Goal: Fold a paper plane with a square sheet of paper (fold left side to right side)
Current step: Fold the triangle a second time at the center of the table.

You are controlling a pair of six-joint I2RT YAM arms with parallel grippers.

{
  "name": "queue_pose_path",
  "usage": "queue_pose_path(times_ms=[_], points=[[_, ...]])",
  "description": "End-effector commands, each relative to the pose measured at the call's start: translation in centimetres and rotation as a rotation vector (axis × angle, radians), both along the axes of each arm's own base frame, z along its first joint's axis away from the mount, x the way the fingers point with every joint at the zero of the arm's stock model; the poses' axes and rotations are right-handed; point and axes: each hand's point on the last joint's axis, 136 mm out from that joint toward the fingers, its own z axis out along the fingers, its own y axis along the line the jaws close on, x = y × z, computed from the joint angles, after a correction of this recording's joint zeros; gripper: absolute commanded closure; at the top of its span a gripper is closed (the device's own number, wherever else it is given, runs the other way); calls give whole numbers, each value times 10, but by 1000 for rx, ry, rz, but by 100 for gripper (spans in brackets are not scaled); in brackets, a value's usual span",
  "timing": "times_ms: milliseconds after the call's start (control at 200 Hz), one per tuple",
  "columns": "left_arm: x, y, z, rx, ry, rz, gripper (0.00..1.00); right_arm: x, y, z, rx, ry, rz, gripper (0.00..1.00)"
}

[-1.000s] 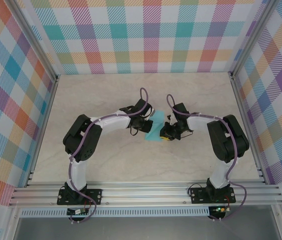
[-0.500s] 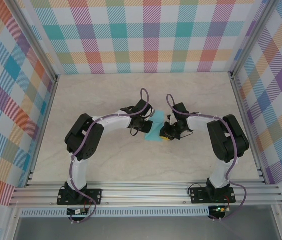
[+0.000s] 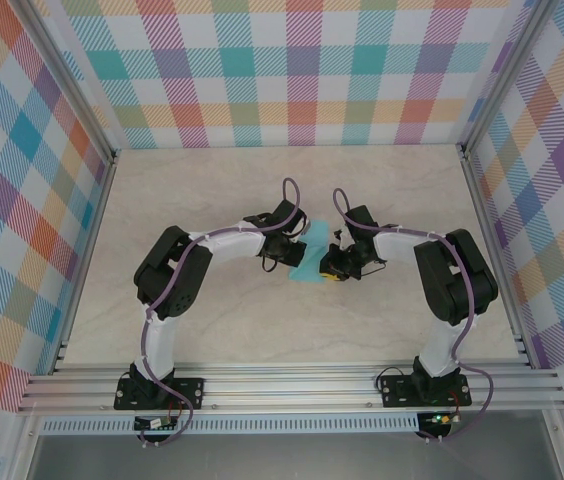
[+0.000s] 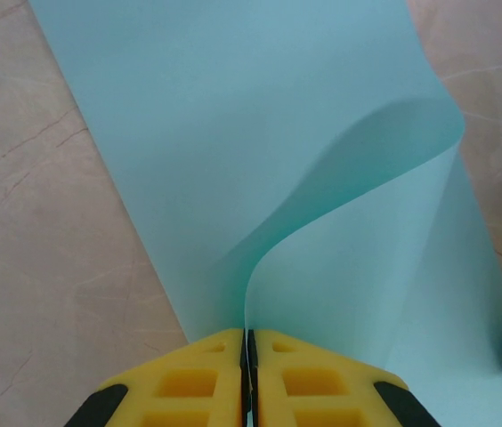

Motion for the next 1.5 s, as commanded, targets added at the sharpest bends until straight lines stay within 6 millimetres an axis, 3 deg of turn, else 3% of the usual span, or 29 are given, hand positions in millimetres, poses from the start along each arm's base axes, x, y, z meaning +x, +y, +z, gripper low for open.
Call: queue_pose_path(times_ms=[0, 140, 255, 445, 550, 795, 930, 1180, 1495], points=[[7, 5, 1, 15, 0, 12, 90, -15, -3, -15, -46, 60, 27, 86], [4, 7, -6, 24, 16, 12, 91, -13, -1, -11, -34, 42, 23, 86], [-1, 10, -11, 29, 30, 11, 91, -5, 3, 6, 12, -9, 15, 85], [-4, 9, -14, 21, 40, 6, 91, 22, -1, 42, 115, -105, -70, 86], [-5, 8, -14, 17, 41, 3, 91, 39, 10, 53, 194, -120, -100, 87], [-6, 7, -14, 12, 43, 1, 91, 65, 26, 41, 227, -72, -137, 91], [-6, 8, -13, 14, 42, 1, 92, 69, 38, 40, 231, -66, -111, 92], [-6, 7, -13, 14, 42, -1, 92, 65, 45, 23, 182, -27, -89, 91], [-6, 6, -15, 14, 43, 0, 92, 55, 34, 1, 100, 2, -82, 91]])
